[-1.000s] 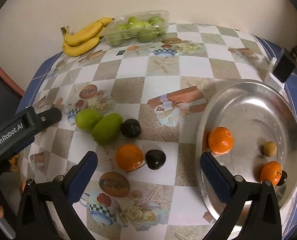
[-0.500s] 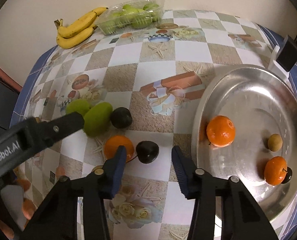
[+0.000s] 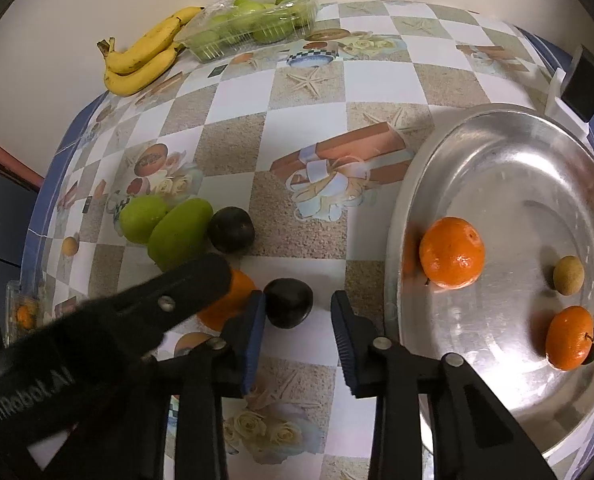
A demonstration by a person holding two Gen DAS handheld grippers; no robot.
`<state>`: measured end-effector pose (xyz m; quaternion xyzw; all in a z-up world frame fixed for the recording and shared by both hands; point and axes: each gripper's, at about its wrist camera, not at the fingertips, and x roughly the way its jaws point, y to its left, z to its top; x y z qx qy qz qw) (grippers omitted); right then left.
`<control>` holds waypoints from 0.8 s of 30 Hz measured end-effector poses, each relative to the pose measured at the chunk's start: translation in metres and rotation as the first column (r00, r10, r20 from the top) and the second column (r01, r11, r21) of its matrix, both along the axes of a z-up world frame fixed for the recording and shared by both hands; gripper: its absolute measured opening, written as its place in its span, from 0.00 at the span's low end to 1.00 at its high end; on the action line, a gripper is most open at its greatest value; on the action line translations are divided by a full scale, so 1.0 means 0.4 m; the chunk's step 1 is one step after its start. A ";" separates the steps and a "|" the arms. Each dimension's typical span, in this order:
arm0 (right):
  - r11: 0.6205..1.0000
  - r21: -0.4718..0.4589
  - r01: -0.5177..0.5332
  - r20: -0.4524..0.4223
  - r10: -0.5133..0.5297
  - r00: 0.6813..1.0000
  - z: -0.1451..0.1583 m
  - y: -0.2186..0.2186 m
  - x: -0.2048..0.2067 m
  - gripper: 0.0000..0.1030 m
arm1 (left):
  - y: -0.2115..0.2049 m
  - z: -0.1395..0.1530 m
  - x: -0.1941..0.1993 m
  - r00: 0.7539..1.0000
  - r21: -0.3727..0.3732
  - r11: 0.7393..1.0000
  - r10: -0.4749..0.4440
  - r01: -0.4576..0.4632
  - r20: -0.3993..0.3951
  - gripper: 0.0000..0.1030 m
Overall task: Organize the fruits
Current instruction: 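Close the right tool on the dark plum while the left tool grasps the orange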
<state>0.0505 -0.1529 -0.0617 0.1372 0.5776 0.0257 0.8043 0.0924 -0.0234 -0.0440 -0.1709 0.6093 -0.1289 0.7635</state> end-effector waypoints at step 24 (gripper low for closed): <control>1.000 -0.006 0.013 0.007 -0.013 1.000 0.038 -0.032 -0.035 0.22 | -0.011 -0.029 -0.004 0.999 -0.015 1.000 0.011 -0.012 -0.035 0.49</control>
